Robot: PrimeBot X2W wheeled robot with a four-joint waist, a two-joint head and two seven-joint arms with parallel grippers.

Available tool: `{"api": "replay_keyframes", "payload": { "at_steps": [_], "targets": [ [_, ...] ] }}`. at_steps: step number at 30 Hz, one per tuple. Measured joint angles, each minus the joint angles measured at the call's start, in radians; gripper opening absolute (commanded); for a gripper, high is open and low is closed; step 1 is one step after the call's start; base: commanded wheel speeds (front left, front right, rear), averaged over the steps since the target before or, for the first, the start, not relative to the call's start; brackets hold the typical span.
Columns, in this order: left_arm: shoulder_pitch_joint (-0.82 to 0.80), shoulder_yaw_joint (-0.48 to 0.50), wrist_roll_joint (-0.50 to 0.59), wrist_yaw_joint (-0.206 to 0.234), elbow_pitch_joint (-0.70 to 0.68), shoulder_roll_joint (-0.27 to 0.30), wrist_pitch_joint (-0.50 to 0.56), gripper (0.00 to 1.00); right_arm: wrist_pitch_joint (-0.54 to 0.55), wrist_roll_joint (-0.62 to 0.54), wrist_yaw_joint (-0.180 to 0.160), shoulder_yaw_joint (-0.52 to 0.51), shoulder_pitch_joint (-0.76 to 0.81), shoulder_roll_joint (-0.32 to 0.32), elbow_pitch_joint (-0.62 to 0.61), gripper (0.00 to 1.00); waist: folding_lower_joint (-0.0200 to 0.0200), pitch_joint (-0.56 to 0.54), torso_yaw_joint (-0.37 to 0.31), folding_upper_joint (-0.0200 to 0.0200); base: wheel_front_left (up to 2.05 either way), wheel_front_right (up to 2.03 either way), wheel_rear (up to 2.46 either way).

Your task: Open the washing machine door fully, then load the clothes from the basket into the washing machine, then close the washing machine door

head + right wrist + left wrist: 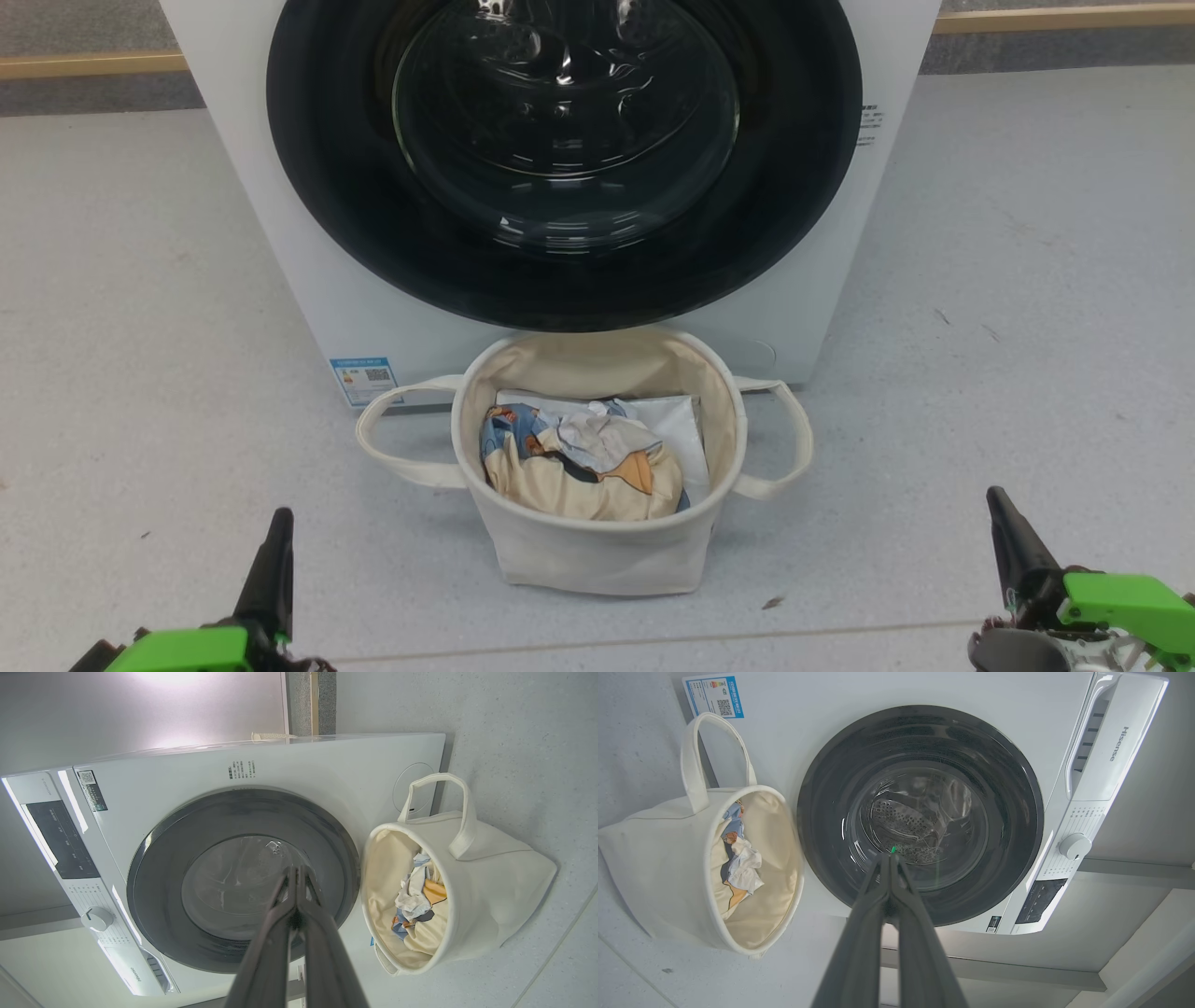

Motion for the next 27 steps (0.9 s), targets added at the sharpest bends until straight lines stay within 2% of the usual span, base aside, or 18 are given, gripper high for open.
{"api": "replay_keyframes", "payload": {
  "at_steps": [27],
  "targets": [
    [0.0,0.001,0.002,0.0,0.0,0.0,0.0,0.0,0.0,-0.003,0.0,-0.001,0.0,0.0,0.0,0.0,0.0,0.0,0.0,0.0,0.0,0.0,0.0]
  ]
}}
